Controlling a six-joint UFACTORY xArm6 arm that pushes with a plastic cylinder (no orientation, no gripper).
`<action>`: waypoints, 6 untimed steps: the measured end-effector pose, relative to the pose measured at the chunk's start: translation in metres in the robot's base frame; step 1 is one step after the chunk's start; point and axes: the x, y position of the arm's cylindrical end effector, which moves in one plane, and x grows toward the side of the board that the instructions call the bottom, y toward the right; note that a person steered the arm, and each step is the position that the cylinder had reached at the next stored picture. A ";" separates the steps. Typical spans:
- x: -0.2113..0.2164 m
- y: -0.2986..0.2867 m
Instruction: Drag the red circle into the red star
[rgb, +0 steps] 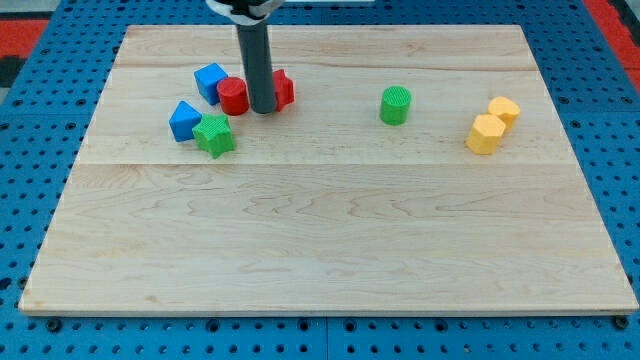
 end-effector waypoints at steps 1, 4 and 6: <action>-0.045 0.007; 0.047 -0.080; -0.037 -0.025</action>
